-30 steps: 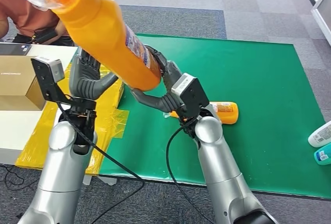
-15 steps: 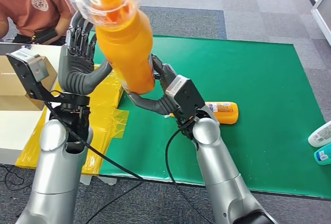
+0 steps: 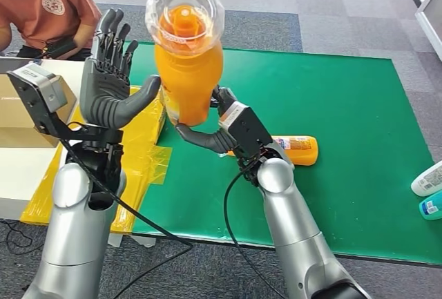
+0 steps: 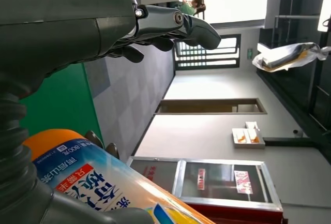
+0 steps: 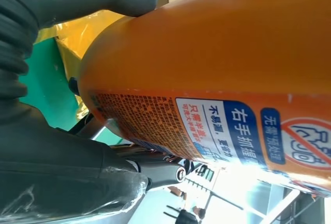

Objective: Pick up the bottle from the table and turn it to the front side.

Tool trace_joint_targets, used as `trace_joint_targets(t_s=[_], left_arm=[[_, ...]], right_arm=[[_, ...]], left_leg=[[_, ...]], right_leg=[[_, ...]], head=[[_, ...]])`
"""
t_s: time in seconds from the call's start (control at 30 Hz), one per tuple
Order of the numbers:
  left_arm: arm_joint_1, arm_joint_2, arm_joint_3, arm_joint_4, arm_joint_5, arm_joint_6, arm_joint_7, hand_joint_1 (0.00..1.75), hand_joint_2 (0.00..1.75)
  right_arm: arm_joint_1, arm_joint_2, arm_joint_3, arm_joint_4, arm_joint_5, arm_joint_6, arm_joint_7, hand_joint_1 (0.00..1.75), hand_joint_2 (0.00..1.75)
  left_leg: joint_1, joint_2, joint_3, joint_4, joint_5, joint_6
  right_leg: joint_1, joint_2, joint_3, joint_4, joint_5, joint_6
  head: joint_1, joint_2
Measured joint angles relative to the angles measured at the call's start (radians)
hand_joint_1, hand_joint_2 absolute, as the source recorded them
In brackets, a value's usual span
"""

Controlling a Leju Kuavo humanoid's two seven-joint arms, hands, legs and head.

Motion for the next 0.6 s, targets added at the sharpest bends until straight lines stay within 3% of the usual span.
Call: trace_joint_targets(t_s=[0.23,0.47,0.6], left_arm=[[0.017,0.007,-0.008,-0.006,0.037,-0.028,0.0,0.0,1.75],[0.183,0.018,-0.045,-0.128,-0.009,0.019,-0.035,0.0,1.75],[0.224,0.028,-0.044,-0.177,-0.019,0.022,-0.033,0.0,1.75]], right_arm=[[-0.004,-0.002,-0.028,0.032,0.021,-0.032,0.012,1.75,1.75],[-0.002,-0.018,-0.091,0.054,0.058,-0.059,0.024,1.75,1.75],[-0.001,-0.025,-0.111,0.055,0.07,-0.059,0.024,1.75,1.75]], left_leg=[[0.0,0.0,0.0,0.0,0.0,0.0],[0.0,0.0,-0.001,0.0,0.0,0.0],[0.0,0.0,-0.002,0.0,0.0,0.0]], right_leg=[[0.0,0.0,0.0,0.0,0.0,0.0],[0.0,0.0,-0.001,0.0,0.0,0.0],[0.0,0.0,-0.002,0.0,0.0,0.0]], head=[[0.0,0.0],[0.0,0.0],[0.0,0.0]])
